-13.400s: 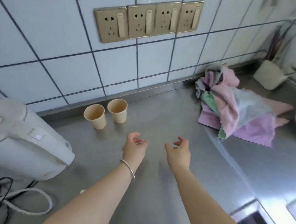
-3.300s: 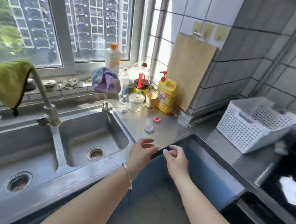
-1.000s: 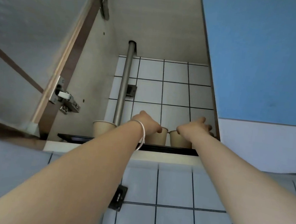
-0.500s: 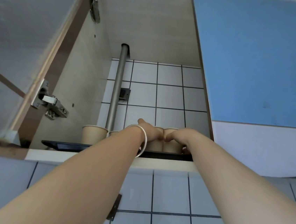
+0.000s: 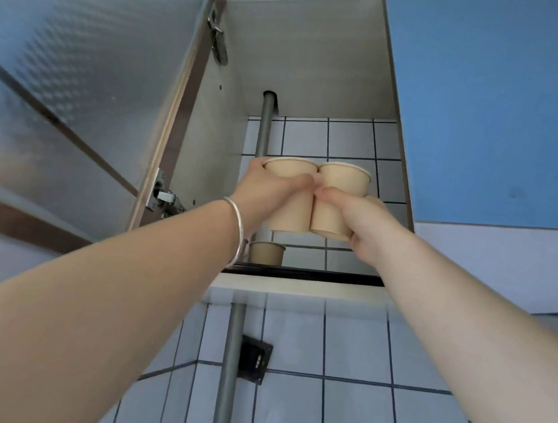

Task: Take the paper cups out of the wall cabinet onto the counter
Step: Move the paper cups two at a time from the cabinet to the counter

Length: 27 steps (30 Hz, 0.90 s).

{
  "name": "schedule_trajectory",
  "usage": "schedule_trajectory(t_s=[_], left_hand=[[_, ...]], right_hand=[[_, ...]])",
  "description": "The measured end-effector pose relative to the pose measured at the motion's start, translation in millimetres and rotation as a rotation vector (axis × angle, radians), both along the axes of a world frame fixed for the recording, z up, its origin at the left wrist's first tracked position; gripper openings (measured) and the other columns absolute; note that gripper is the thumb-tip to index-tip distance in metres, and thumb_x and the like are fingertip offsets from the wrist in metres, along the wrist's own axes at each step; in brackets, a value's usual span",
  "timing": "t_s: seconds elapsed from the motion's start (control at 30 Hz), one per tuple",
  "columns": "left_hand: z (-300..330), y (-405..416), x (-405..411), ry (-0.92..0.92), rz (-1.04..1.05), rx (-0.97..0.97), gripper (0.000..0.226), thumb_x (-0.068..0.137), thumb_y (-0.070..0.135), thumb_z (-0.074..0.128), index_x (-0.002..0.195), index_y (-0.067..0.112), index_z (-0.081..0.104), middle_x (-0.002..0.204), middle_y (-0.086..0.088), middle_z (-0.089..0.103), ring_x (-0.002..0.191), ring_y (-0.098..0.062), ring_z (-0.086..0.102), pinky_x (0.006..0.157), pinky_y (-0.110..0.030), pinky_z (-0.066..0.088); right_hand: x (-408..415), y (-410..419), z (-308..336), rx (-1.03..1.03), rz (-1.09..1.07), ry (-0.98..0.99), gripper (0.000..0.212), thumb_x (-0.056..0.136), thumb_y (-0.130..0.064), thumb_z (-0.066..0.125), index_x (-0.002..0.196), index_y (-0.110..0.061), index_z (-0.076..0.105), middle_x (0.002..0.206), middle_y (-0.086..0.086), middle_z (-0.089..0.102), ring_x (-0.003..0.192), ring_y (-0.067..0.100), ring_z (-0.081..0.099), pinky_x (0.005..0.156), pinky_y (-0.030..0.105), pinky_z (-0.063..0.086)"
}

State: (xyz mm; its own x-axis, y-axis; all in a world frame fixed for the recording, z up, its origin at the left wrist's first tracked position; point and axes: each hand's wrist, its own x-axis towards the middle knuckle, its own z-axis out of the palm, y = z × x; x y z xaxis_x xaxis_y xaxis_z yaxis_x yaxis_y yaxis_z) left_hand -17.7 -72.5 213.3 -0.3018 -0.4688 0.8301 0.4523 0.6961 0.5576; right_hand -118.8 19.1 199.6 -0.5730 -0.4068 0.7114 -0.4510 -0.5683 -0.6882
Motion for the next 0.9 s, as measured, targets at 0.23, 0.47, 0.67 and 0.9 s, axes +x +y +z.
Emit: schedule_trajectory(t_s=[0.23, 0.47, 0.67, 0.9], left_hand=[[-36.4, 34.3, 60.6, -0.015, 0.024, 0.017, 0.089, 0.052, 0.044, 0.086, 0.126, 0.021, 0.043, 0.111, -0.003, 0.067, 0.091, -0.019, 0.07, 0.068, -0.039, 0.061], [-108.7, 59.4, 111.2, 0.055, 0.26, 0.139, 0.064, 0.063, 0.039, 0.083, 0.113, 0.023, 0.047, 0.098, 0.004, 0.065, 0.085, -0.012, 0.066, 0.055, -0.025, 0.052], [-171.9, 82.0, 166.0, 0.048, 0.395, 0.26, 0.064, 0.062, 0.038, 0.083, 0.114, 0.021, 0.051, 0.102, 0.002, 0.066, 0.089, -0.012, 0.065, 0.061, -0.024, 0.053], [-245.7, 112.9, 244.1, 0.007, 0.471, 0.356, 0.058, 0.059, 0.033, 0.082, 0.109, 0.026, 0.055, 0.098, 0.001, 0.067, 0.084, -0.015, 0.066, 0.049, -0.021, 0.051]], right_hand=[[53.0, 15.3, -32.9, -0.056, 0.083, 0.048, 0.102, 0.033, -0.059, 0.084, 0.118, -0.018, 0.046, 0.111, 0.002, 0.066, 0.099, 0.024, 0.065, 0.088, 0.043, 0.055], [102.6, 19.0, -104.5, -0.021, 0.299, -0.033, 0.098, 0.037, -0.055, 0.084, 0.122, -0.022, 0.048, 0.113, 0.001, 0.067, 0.099, 0.022, 0.065, 0.09, 0.042, 0.055], [151.6, 25.6, -166.0, 0.024, 0.432, -0.109, 0.066, 0.069, -0.037, 0.08, 0.122, -0.019, 0.046, 0.102, -0.005, 0.062, 0.085, 0.01, 0.058, 0.063, 0.021, 0.044], [219.4, 45.5, -239.8, 0.128, 0.6, -0.13, 0.054, 0.072, -0.028, 0.079, 0.112, -0.024, 0.043, 0.091, -0.012, 0.057, 0.076, -0.002, 0.053, 0.057, 0.016, 0.039]])
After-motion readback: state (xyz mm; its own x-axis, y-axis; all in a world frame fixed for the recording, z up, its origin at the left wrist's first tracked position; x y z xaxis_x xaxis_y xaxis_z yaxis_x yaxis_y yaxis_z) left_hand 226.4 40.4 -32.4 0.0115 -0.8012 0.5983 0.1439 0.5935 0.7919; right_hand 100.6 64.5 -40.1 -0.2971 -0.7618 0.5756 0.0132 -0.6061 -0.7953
